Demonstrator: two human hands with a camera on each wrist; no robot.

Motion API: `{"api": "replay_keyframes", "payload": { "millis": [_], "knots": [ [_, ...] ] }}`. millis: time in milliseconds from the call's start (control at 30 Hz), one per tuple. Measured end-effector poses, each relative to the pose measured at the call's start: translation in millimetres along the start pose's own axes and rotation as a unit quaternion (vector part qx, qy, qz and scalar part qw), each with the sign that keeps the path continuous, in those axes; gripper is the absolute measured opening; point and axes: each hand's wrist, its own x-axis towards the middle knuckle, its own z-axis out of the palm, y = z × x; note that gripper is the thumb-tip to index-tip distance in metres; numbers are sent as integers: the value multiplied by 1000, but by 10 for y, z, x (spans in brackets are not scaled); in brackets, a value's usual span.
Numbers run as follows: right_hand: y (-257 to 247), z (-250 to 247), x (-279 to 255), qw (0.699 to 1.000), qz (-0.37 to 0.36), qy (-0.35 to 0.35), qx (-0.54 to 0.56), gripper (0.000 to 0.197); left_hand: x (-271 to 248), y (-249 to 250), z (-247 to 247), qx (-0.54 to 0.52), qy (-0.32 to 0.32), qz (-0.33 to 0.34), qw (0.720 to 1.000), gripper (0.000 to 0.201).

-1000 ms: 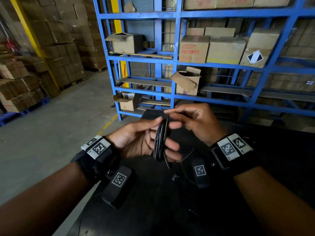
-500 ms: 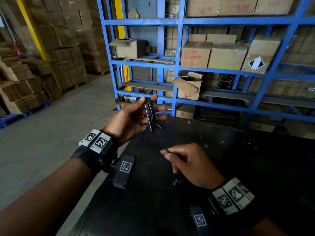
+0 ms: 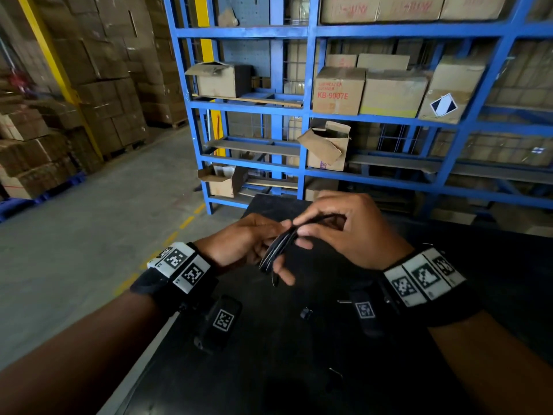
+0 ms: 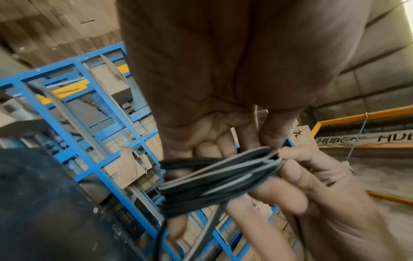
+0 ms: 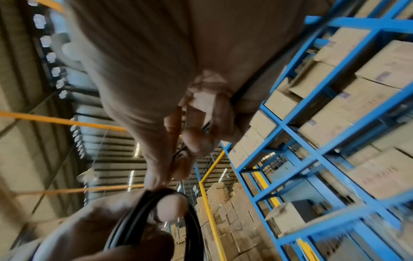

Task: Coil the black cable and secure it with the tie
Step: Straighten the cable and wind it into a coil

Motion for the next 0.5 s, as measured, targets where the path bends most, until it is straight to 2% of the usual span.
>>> {"api": "replay_keyframes", "payload": {
  "millis": [167,333,433,500],
  "knots": [
    [297,84,-58,986,35,73,144,16,-49,-60,-14,-176,-44,-17,983,56],
    [490,363,-233,979,93,99,151,26,-87,-78,-42,-348,-87,14,933,58],
    [515,615,-340,975,128,97,151,28,-42,-105,-75,-405,-72,53,910,56],
    [476,769,-409,973,153,90,144,28,0,-106,-95,-410,-22,79,908,55]
  ]
}}
